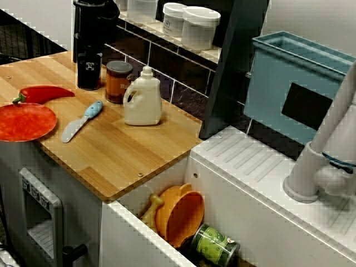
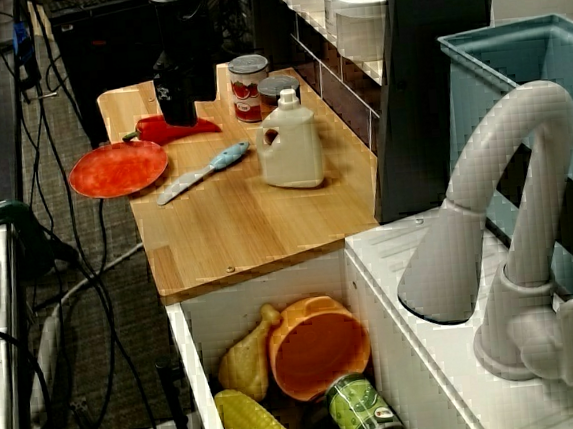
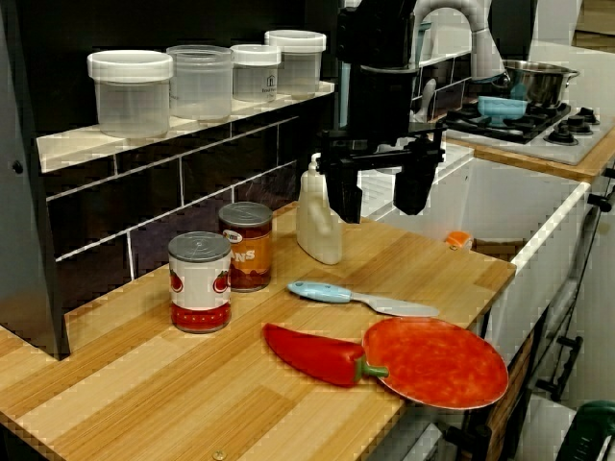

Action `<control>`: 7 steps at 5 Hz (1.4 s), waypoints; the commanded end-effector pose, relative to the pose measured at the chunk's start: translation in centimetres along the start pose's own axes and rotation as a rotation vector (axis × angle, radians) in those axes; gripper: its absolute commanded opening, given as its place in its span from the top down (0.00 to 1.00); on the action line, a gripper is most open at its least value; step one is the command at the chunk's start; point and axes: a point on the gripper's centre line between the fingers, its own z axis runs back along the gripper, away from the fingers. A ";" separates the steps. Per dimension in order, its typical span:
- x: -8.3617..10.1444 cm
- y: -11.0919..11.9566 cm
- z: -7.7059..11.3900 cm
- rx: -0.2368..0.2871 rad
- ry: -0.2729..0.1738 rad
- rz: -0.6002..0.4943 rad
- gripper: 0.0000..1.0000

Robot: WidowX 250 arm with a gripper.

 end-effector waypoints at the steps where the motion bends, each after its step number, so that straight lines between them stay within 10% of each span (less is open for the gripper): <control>1: 3.0 1.4 2.2 -0.025 -0.047 0.045 0.00; 4: 4.4 0.9 3.3 -0.043 -0.123 0.073 0.00; 7: 1.1 4.5 2.6 0.063 -0.103 0.092 0.00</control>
